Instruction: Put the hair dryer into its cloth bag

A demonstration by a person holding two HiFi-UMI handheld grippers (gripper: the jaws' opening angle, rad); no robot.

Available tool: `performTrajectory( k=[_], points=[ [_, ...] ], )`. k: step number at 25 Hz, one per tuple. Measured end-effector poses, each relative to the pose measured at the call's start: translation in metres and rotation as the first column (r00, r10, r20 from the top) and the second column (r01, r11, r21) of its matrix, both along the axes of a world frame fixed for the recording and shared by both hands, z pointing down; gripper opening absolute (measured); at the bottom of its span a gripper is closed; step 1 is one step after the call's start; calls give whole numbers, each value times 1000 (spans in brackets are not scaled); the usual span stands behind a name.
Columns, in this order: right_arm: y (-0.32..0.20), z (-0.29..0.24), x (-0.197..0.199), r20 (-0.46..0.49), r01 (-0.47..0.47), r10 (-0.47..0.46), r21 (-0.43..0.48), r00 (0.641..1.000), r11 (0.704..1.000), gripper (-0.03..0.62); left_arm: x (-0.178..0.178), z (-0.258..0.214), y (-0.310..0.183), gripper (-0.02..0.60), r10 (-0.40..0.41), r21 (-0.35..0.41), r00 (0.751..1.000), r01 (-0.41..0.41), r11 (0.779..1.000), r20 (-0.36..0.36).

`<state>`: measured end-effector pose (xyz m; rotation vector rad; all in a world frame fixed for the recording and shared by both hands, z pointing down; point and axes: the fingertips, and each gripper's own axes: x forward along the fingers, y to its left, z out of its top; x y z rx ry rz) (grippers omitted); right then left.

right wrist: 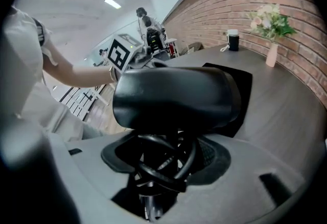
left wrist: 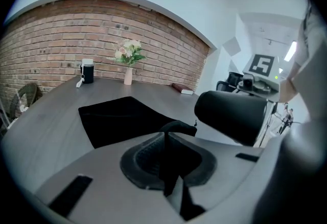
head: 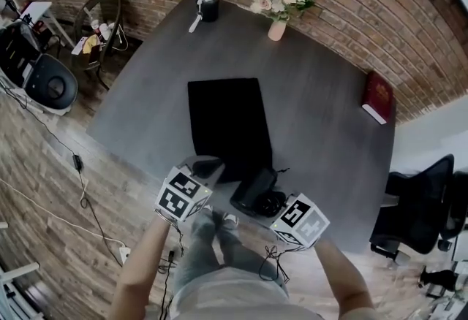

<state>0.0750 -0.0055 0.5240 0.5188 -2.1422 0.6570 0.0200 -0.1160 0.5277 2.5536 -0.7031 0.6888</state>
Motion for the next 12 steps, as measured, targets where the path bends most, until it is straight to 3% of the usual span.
performTrajectory(
  k=[8,12],
  points=[
    [18,32,-28,-38,181,-185,-100,982,978,245,-7,-9,-3,20,-20,12,999,21,1000,-44],
    [19,47,-37,-45,227,-235,-132,971,965,245,-6,-11,-3,20,-16,18,998,17,1000,-55]
  ],
)
